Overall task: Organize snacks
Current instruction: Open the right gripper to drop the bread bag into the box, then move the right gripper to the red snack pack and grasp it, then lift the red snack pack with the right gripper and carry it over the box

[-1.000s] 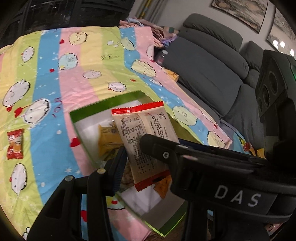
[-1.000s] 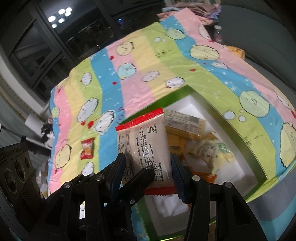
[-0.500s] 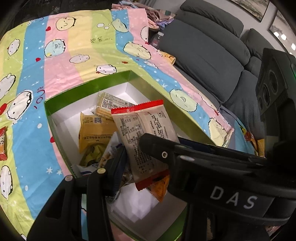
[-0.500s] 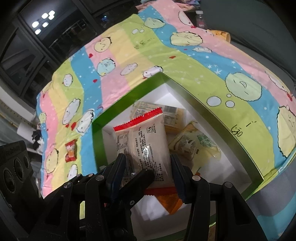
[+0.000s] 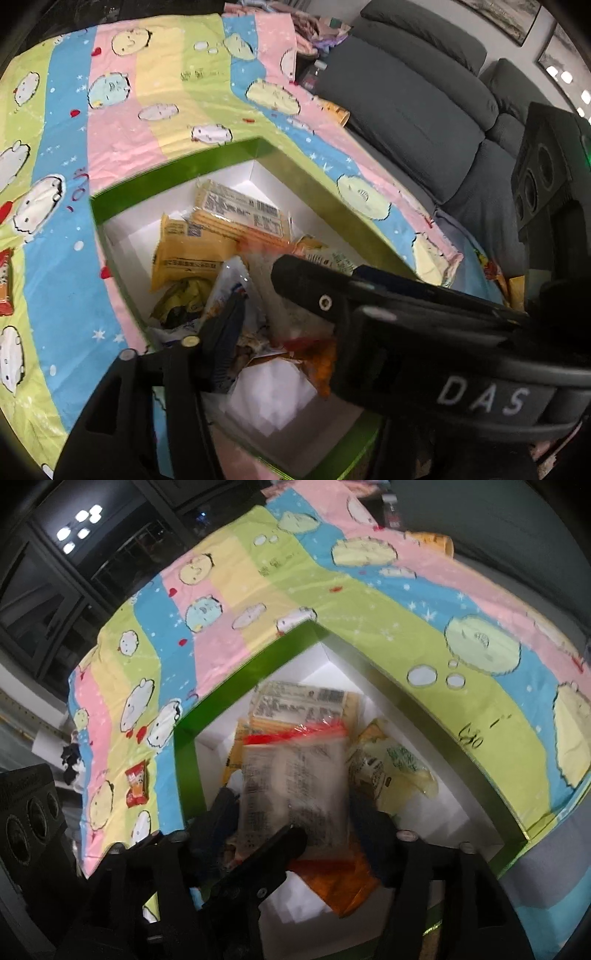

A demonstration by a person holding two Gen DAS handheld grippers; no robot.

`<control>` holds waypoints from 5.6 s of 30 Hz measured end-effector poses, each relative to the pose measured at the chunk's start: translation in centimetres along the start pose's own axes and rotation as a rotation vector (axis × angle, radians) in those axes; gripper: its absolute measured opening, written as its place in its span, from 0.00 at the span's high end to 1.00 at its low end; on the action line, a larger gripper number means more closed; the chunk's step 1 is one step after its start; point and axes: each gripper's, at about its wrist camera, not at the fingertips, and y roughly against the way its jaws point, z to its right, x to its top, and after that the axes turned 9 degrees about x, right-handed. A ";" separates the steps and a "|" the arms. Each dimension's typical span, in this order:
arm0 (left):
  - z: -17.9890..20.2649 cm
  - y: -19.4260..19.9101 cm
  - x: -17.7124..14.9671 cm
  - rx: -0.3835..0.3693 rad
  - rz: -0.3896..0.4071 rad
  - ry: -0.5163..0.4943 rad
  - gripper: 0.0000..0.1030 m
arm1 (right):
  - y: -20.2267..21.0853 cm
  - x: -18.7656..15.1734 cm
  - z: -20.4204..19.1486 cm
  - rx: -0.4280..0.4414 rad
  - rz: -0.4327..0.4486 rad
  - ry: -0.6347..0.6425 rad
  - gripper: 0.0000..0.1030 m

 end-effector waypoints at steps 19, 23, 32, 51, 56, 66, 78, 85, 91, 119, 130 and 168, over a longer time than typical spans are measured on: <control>-14.1 12.2 -1.8 0.238 0.242 0.261 0.01 | 0.3 -0.2 -12.2 0.111 0.067 0.239 0.17; -18.4 13.4 -2.8 0.309 0.254 0.364 0.01 | -1.6 -0.4 -15.1 0.143 0.034 0.292 0.17; -26.2 11.1 -4.4 0.303 0.203 0.525 0.05 | -10.6 0.1 -20.4 0.365 -0.208 0.282 0.17; -31.9 2.0 -4.1 0.234 0.007 0.589 0.55 | -26.8 -0.1 -21.6 0.296 -0.477 0.200 0.41; -31.9 1.8 -4.1 0.238 0.002 0.574 0.63 | -27.8 -0.7 -21.9 0.310 -0.482 0.219 0.41; -29.3 3.1 -3.8 0.264 0.010 0.513 0.68 | -25.6 -1.1 -21.5 0.277 -0.447 0.235 0.61; -24.1 6.3 -5.2 0.256 0.041 0.471 0.67 | -18.9 -3.3 -21.0 0.268 -0.391 0.264 0.61; -21.3 8.1 -7.0 0.256 0.060 0.453 0.67 | -15.7 -5.3 -20.4 0.261 -0.362 0.269 0.61; -19.7 9.4 -8.3 0.256 0.076 0.440 0.67 | -13.3 -6.8 -20.3 0.267 -0.342 0.284 0.61; -14.7 13.5 -9.9 0.242 0.165 0.357 0.68 | -6.0 -9.0 -20.2 0.266 -0.226 0.317 0.61; -12.4 12.9 -8.2 0.224 0.168 0.293 0.68 | -4.0 -7.8 -18.2 0.259 -0.167 0.278 0.61; -3.0 6.5 -2.2 0.086 0.152 0.064 0.68 | 0.9 -2.6 -7.3 0.168 0.022 0.110 0.61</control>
